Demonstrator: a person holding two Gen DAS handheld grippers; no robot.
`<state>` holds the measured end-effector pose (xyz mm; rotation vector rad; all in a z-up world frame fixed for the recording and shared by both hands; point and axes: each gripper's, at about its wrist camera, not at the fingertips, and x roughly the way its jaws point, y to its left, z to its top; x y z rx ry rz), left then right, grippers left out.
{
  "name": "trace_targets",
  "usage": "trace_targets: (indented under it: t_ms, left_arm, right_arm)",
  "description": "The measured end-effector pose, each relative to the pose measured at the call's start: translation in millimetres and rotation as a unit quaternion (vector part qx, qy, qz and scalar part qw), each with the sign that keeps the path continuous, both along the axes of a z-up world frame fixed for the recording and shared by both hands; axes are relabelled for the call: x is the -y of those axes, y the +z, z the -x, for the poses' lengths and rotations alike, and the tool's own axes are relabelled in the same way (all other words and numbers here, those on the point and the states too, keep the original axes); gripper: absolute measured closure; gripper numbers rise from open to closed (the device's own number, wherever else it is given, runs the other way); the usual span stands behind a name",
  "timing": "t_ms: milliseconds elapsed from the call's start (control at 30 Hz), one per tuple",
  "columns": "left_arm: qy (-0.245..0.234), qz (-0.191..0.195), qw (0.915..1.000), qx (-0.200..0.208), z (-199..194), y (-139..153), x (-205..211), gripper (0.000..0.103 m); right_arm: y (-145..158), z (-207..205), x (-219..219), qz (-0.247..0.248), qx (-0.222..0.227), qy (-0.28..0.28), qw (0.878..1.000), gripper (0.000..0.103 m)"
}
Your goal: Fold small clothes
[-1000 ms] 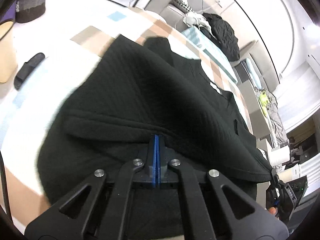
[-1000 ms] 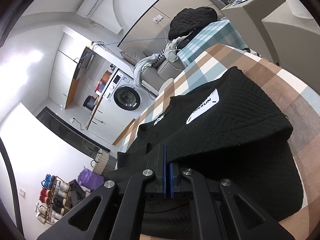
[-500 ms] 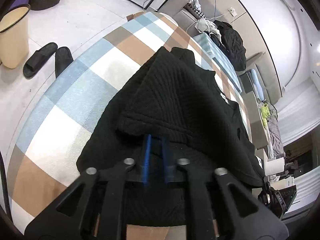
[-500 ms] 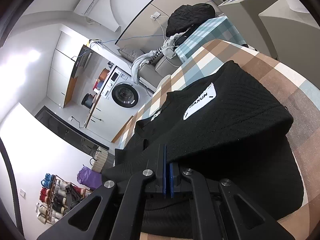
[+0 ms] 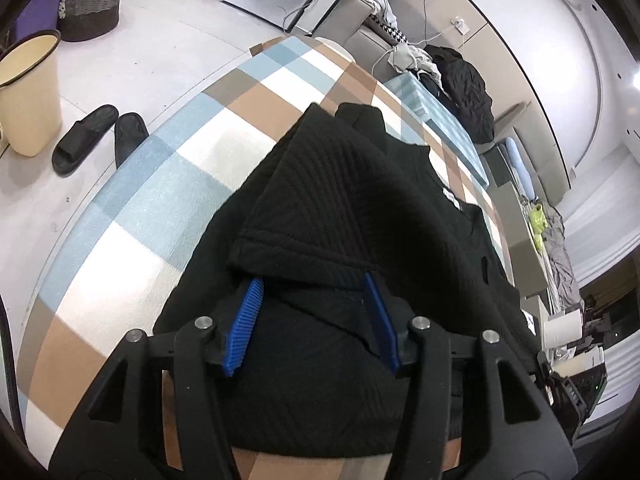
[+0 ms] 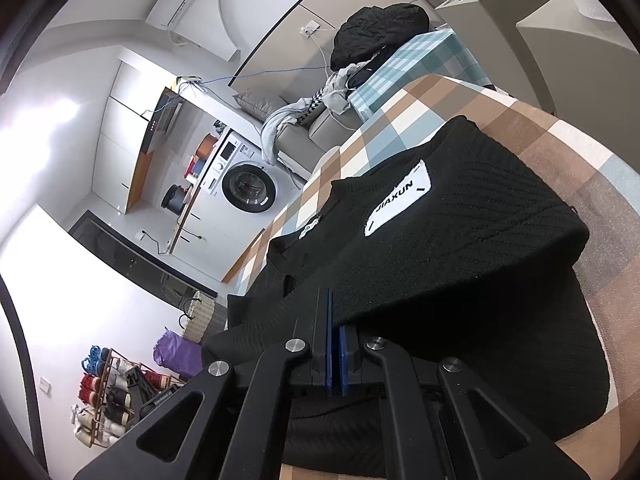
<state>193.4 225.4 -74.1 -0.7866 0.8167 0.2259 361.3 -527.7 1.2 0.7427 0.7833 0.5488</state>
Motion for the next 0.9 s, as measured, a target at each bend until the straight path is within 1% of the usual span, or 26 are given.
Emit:
trace_targets:
  t_ms: [100, 167, 233, 267, 300, 367, 500, 600, 633, 700, 767, 800, 833, 867, 900]
  left_arm:
    - [0.014, -0.001, 0.9999, 0.006, -9.3, -1.5, -5.4, 0.055]
    - [0.029, 0.003, 0.9995, 0.007, -14.2, -3.2, -8.7, 0.068]
    - [0.033, 0.005, 0.9994, 0.010, -18.6, -5.0, -11.3, 0.099]
    - [0.033, 0.008, 0.9993, 0.013, -20.0, -5.5, -12.9, 0.103]
    - [0.034, 0.012, 0.9992, 0.019, -18.8, -4.5, -14.2, 0.103]
    - [0.031, 0.007, 0.9990, 0.030, -13.8, 2.0, -15.0, 0.103]
    - [0.033, 0.009, 0.9980, 0.052, 8.6, 18.0, -23.4, 0.103]
    - [0.031, 0.009, 0.9979, 0.055, 24.7, 23.9, -28.3, 0.103]
    - [0.028, 0.008, 0.9982, 0.053, 26.6, 22.9, -28.2, 0.103]
    - [0.022, 0.006, 0.9991, 0.035, 27.6, 14.4, -27.3, 0.103]
    - [0.019, 0.015, 0.9996, 0.012, 26.5, 2.0, -27.3, 0.102]
    - [0.019, 0.019, 0.9996, 0.007, 26.6, -2.0, -27.5, 0.101]
    - [0.017, 0.022, 0.9996, -0.001, 27.2, -5.9, -27.1, 0.101]
    - [0.015, 0.023, 0.9996, -0.002, 28.6, -7.7, -26.4, 0.100]
    - [0.013, 0.019, 0.9997, -0.004, 30.4, -9.0, -25.6, 0.094]
  right_arm:
    - [-0.6, 0.5, 0.2, -0.001, 0.001, 0.002, 1.000, 0.100]
    - [-1.2, 1.5, 0.8, 0.000, 0.001, 0.001, 1.000, 0.100]
    - [-1.7, 1.6, 1.0, 0.001, -0.001, 0.001, 1.000, 0.100]
    - [-2.3, 1.7, 1.1, 0.002, -0.002, 0.000, 1.000, 0.100]
    - [-2.8, 1.7, 1.1, 0.002, -0.004, 0.000, 1.000, 0.100]
    - [-1.8, 2.9, 2.0, 0.003, -0.003, 0.002, 1.000, 0.100]
    - [1.6, 5.4, 2.5, 0.002, 0.001, 0.007, 1.000, 0.100]
    - [-0.2, 9.5, 0.8, 0.016, -0.003, 0.018, 1.000, 0.100]
    - [-2.9, 11.2, -0.1, 0.024, -0.008, 0.022, 0.999, 0.100]
    - [-11.7, 13.8, -0.7, 0.045, -0.023, 0.025, 0.998, 0.100]
    - [-21.6, 14.6, 2.6, 0.071, -0.053, 0.023, 0.996, 0.096]
    - [-23.6, 16.1, 6.0, 0.079, -0.060, 0.019, 0.995, 0.094]
    - [-23.5, 19.1, 11.2, 0.090, -0.063, 0.012, 0.994, 0.093]
    - [-20.7, 23.4, 18.1, 0.099, -0.060, 0.006, 0.993, 0.090]
    - [-17.5, 27.7, 23.9, 0.104, -0.055, 0.001, 0.993, 0.087]
